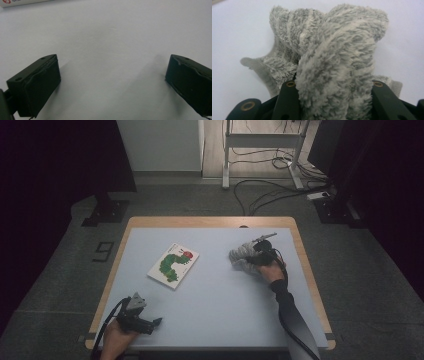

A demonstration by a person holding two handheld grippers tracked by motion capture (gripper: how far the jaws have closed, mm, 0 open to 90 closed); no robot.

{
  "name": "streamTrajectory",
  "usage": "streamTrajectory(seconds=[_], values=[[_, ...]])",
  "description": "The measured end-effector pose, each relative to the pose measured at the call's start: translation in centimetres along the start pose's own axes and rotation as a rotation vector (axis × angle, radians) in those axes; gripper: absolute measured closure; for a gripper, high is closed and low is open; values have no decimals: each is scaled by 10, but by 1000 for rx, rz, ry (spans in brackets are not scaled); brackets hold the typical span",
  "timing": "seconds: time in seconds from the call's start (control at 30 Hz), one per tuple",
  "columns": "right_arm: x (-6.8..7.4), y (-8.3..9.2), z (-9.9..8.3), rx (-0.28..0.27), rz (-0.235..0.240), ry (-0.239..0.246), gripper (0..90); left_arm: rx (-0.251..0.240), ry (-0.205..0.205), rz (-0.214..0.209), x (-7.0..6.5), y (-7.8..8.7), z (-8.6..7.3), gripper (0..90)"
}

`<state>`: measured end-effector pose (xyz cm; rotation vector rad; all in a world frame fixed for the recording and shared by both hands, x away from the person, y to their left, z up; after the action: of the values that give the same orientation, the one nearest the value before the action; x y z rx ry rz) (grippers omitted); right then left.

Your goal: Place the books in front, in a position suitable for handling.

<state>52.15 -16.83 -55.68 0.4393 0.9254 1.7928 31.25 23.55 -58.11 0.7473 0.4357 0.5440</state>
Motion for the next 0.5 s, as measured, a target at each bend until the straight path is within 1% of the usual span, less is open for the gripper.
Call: streamTrajectory(seconds=[0.2,0.43,0.47,0.5], values=[[3,22,6,-37,11,25,609,0,-1,0,0,0,0,0],[5,46,10,-59,24,42,601,0,-1,0,0,0,0,0],[5,46,10,-59,24,42,601,0,-1,0,0,0,0,0],[6,54,10,-70,31,54,598,0,0,0,0,0,0,0]])
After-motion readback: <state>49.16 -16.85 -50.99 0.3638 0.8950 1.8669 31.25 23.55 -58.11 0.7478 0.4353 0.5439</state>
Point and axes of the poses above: each handheld gripper's, and its own axes: y roughly backward along the jaws, z roughly out of its top, x roughly to its left, the point moved 7 cm from there along -y, roughly forward along the jaws, and after that the axes turned 13 degrees about -z, right-handed, at the moved point
